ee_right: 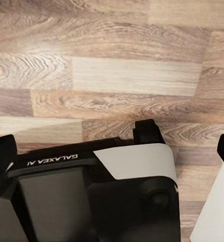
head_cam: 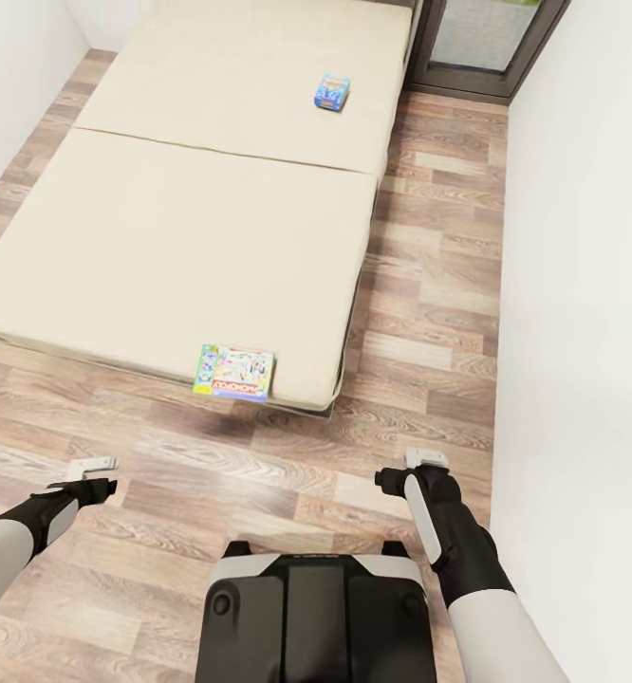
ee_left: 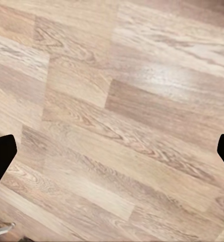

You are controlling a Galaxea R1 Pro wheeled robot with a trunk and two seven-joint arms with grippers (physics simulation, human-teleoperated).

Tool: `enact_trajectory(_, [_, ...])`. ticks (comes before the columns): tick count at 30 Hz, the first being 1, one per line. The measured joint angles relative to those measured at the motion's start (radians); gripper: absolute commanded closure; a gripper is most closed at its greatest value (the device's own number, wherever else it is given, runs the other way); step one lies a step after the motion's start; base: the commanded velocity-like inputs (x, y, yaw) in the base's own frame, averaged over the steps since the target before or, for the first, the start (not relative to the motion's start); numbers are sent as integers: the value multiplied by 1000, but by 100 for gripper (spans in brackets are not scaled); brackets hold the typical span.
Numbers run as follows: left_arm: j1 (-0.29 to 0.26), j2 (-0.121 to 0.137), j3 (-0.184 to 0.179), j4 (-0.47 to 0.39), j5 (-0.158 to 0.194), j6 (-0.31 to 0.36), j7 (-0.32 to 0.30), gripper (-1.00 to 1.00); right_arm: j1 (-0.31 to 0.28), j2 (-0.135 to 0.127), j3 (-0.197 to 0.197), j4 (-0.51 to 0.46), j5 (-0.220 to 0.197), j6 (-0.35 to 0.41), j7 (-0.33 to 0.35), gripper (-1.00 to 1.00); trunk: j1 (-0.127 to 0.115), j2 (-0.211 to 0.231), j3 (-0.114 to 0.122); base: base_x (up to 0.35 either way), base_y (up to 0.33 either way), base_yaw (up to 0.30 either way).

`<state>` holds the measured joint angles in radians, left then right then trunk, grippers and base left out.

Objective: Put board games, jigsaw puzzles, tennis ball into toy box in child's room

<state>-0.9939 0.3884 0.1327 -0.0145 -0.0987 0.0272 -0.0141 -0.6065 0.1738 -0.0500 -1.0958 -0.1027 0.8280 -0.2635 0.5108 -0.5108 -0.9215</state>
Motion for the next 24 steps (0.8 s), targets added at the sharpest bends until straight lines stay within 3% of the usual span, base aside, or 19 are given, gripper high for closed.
enact_trajectory(12, [0, -14, -1, 2, 0, 14, 3, -100, 0, 0, 5, 0, 2, -19, 0, -100, 0, 0, 20, 0, 0, 0])
enact_trajectory(16, [1, -30, -14, 3, 0, 14, 39, -100, 0, 0, 6, 0, 3, -19, -1, -100, 0, 0, 26, 0, 0, 0])
enact_trajectory(24, [1, -36, -34, 3, -1, 14, 73, -100, 0, 0, 7, 0, 3, -19, -1, -100, 0, 0, 40, 0, 0, 0])
